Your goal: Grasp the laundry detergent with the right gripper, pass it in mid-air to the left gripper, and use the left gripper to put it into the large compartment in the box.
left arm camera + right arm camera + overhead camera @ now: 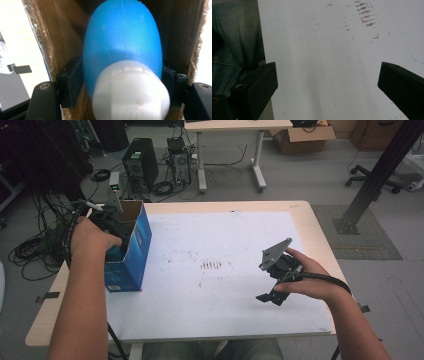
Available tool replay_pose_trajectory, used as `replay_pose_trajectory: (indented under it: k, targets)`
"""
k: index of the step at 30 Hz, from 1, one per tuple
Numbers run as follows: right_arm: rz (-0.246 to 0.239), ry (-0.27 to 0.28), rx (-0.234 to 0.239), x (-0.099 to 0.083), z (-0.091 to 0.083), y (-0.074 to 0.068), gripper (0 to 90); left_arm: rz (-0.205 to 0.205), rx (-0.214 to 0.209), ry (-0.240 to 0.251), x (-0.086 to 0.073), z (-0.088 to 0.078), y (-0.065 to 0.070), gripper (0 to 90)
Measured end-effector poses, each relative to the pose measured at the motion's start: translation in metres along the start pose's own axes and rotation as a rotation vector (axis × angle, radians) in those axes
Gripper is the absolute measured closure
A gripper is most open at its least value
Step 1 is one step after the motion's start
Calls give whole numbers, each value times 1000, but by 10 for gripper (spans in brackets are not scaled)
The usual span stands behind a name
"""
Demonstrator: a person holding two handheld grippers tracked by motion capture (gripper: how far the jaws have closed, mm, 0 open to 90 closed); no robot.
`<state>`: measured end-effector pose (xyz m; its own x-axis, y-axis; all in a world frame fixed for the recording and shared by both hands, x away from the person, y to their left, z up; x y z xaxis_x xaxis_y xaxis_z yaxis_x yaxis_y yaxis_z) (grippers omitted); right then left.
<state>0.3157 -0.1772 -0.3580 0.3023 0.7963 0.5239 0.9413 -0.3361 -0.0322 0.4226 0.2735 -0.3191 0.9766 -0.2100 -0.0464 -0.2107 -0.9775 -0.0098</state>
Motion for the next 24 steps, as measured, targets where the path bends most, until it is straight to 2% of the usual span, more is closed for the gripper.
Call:
replay_pose_trajectory:
  k: [7,15,18,24]
  targets:
    - [0,2,-2,1,-2,-1,28,2,7,10,-2,-8,1,266]
    - [-9,5,-3,1,-2,-2,28,2,17,23,-6,-24,6,190]
    - [-10,6,-3,1,-3,-3,28,20,7,29,-7,-30,8,159]
    - [-16,14,-7,2,-6,-4,28,41,23,47,-10,-44,13,123]
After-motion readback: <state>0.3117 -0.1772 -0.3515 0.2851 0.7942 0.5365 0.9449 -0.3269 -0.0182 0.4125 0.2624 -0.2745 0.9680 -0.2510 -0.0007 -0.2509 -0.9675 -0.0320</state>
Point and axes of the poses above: each handheld gripper's, and its own axes: z roughly forward along the jaws, x roughly out of its top, y roughly to its right, the point moved 3 cm from there along z, roughly forward along the jaws, and after that the axes turned 9 degrees about z, right-handed, at the moved point
